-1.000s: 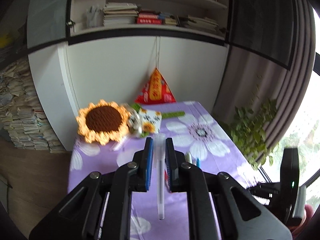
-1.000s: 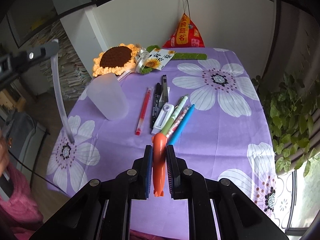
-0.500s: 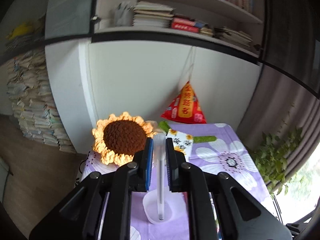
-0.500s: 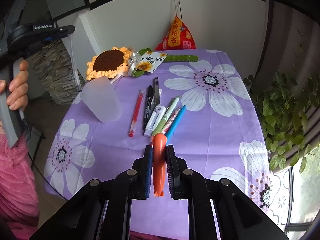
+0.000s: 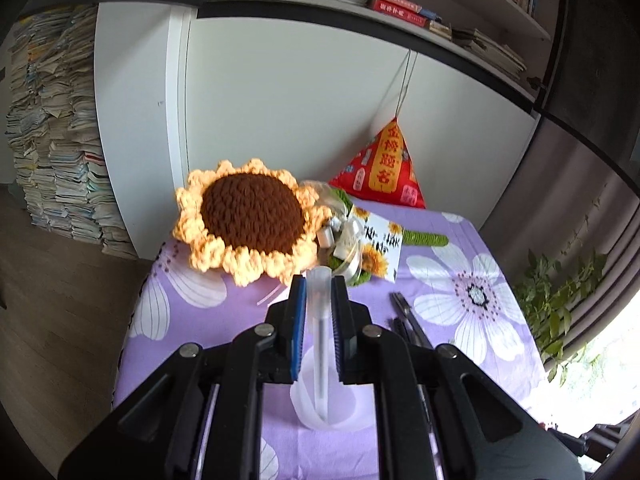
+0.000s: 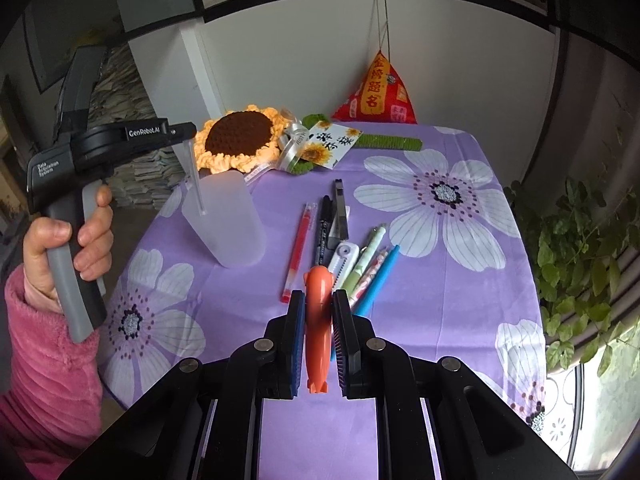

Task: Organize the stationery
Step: 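Carry the clear pen to the frosted cup with the left tool while the right holds the orange highlighter, then lower the clear pen into the frosted cup and open the left tool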

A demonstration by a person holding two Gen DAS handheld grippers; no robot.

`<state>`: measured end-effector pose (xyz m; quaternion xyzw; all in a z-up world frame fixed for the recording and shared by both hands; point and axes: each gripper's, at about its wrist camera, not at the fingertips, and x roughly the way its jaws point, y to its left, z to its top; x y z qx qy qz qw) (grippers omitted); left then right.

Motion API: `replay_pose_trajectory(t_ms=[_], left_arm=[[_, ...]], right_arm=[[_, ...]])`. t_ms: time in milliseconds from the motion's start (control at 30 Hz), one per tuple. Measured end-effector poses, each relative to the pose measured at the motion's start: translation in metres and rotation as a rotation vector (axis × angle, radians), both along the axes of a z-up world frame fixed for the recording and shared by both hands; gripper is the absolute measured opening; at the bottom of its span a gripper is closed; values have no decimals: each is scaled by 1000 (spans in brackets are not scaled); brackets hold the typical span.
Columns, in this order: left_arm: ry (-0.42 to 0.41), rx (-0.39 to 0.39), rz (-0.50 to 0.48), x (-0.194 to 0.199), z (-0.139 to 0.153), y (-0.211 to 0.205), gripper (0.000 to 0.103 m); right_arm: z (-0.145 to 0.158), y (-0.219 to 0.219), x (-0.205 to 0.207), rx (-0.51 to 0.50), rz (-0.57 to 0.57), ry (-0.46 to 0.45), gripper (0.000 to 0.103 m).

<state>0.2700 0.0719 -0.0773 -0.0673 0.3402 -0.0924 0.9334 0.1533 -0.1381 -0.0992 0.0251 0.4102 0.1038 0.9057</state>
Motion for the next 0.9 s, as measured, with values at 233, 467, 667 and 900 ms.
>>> replay_pose_trajectory(t_ms=[233,467,667,900], left_arm=[[40,-13,-12,-3,-13,3,11],[-3,-28,25,-29,-3,11,36],[-71,-11,93,-70,6,29,56],[16,-9,129,-95,-21,47,57]], right_arm=[[1,17,10,-10,29,-1,14],[15,29,23,10,50,-28,14],[33,51,54,83,105,-70,14],[31,86,104,142,138,-61,14]])
